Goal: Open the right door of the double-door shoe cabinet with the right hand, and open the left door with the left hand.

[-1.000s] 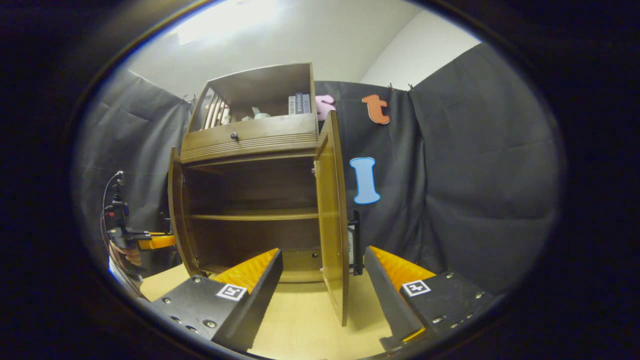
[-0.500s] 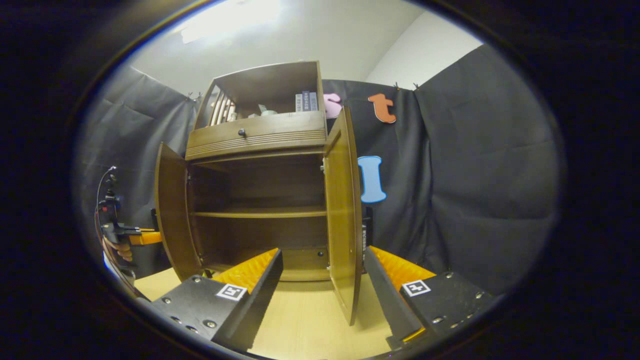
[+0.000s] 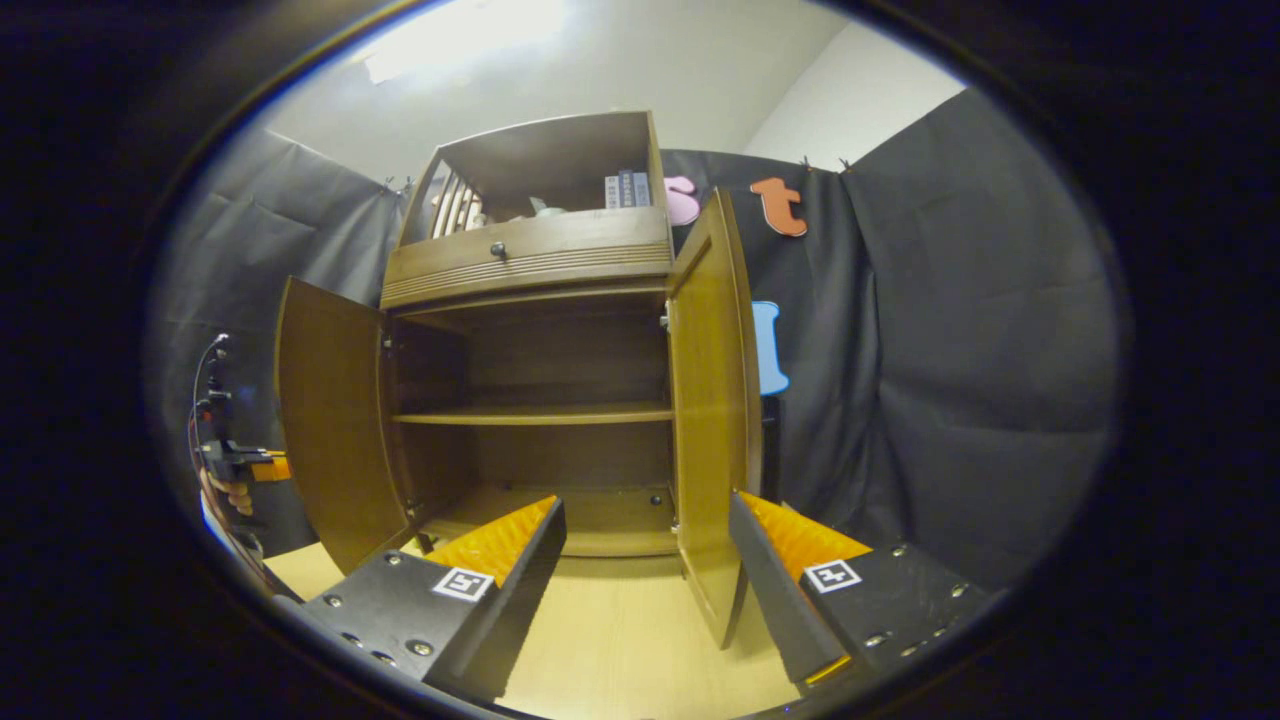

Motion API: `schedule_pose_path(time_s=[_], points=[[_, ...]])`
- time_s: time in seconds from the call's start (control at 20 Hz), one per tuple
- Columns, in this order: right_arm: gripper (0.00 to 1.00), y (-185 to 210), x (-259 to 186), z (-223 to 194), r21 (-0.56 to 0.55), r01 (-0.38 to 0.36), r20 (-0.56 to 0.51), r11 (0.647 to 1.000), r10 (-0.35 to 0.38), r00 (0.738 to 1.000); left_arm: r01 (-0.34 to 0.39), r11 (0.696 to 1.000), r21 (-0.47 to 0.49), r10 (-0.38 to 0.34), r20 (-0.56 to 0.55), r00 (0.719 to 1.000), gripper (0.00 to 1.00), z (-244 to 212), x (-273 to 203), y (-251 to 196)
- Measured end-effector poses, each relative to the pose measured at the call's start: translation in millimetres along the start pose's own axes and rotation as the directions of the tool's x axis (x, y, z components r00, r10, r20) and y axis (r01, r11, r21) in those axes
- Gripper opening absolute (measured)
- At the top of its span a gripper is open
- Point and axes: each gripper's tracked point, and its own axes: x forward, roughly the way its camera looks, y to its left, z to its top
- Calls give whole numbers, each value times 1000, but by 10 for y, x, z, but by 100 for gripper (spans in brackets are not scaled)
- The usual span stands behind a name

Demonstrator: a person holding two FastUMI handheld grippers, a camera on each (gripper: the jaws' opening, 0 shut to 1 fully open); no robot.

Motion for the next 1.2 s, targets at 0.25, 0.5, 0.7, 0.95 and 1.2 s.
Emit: schedule_pose_path(time_s=[0.25, 0.5, 0.7, 0.95, 1.2], points=[[97, 50, 50, -89, 17, -4, -10, 1000, 4, 1000, 39, 999, -16, -39, 9, 999, 10, 8, 8, 78], [97, 209, 83, -109, 9, -26, -11, 1000, 26, 1000, 54, 998, -20, -54, 15, 998, 6, 4, 2, 94], [97, 208, 64, -128, -2, -27, -17, 1000, 27, 1000, 53, 998, -18, -53, 18, 998, 8, 2, 9, 101], [97, 155, 31, -150, 9, -18, -17, 1000, 18, 1000, 44, 999, -13, -44, 24, 999, 13, 20, 2, 139], [100, 76, -11, -158, 21, -5, -17, 1000, 5, 1000, -16, 1000, 22, 15, 75, 997, 34, 158, -99, 282]])
